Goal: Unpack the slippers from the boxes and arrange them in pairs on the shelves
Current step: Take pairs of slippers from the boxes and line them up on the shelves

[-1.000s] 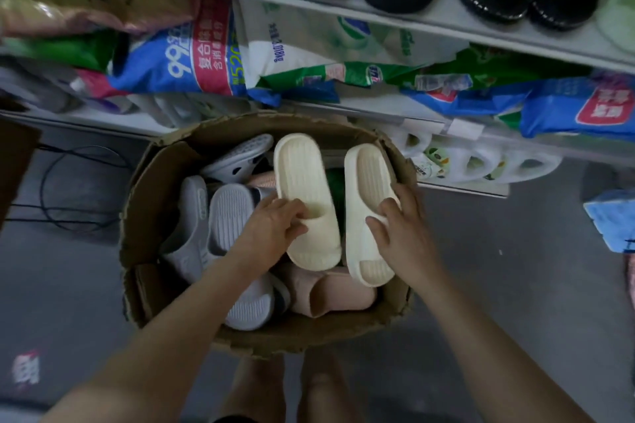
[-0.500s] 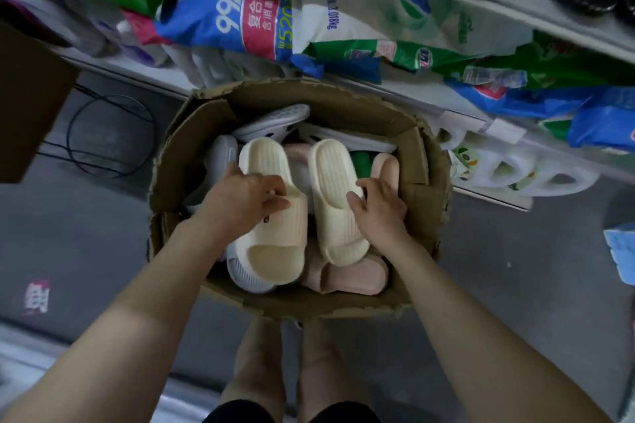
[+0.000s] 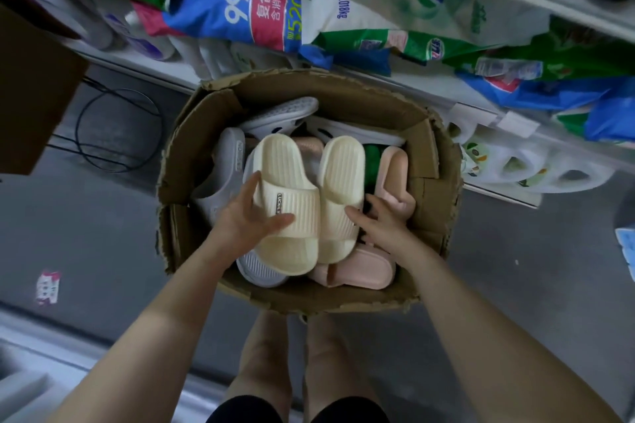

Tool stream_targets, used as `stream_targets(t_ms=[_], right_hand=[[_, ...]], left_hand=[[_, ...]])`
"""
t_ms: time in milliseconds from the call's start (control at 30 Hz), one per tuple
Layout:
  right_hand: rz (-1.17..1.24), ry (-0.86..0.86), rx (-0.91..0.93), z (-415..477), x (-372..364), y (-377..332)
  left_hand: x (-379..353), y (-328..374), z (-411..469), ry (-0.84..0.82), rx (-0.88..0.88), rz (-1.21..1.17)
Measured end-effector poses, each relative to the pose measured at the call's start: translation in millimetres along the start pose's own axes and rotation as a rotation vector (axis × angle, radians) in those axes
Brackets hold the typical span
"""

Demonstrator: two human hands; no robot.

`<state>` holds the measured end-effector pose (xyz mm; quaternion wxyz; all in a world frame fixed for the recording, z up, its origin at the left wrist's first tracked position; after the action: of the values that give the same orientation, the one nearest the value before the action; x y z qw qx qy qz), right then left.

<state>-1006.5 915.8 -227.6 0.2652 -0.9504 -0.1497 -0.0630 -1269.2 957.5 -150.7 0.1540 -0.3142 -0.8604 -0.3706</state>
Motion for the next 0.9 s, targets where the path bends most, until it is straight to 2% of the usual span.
stream_targets(t_ms=[100, 233, 400, 600, 733, 900], right_hand=[[0.004, 0.005, 0.025, 5.5, -6.9, -2.4], [-0.016, -0.052, 0.018, 9.7, -15.8, -5.6], [0.114, -0.066, 0.0, 12.0, -25.6, -7.9], [-0.008, 0.082, 0.158, -3.0, -1.4, -31.3], [-0.005, 0.1, 0.236, -32.2, 10.1, -59.3], [0.037, 0.138, 0.395, -76.4, 28.2, -105.5]], left_hand=[[1.6, -1.2, -0.5, 0.001, 0.016, -0.146], [8.9, 0.5, -1.3, 0.009, -0.031, -0.161], [14.6, -8.7, -2.8, -0.041, -0.025, -0.239], [10.7, -16.4, -5.0, -0.07, 0.051, -0.516], [19.5, -5.0, -19.4, -0.081, 0.021, -0.578], [55.2, 19.4, -44.0, -0.011, -0.056, -0.658]])
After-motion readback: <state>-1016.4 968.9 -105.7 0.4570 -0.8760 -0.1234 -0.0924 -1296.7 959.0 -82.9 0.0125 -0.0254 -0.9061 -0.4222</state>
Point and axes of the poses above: each hand's wrist, its own z-axis towards the middle knuckle, its own x-axis out of the back of the hand, y = z × x, the point moved 8 cm from there along z, towards the middle knuckle, and after that the axes turned 3 degrees about y, right-handed, at the moved point
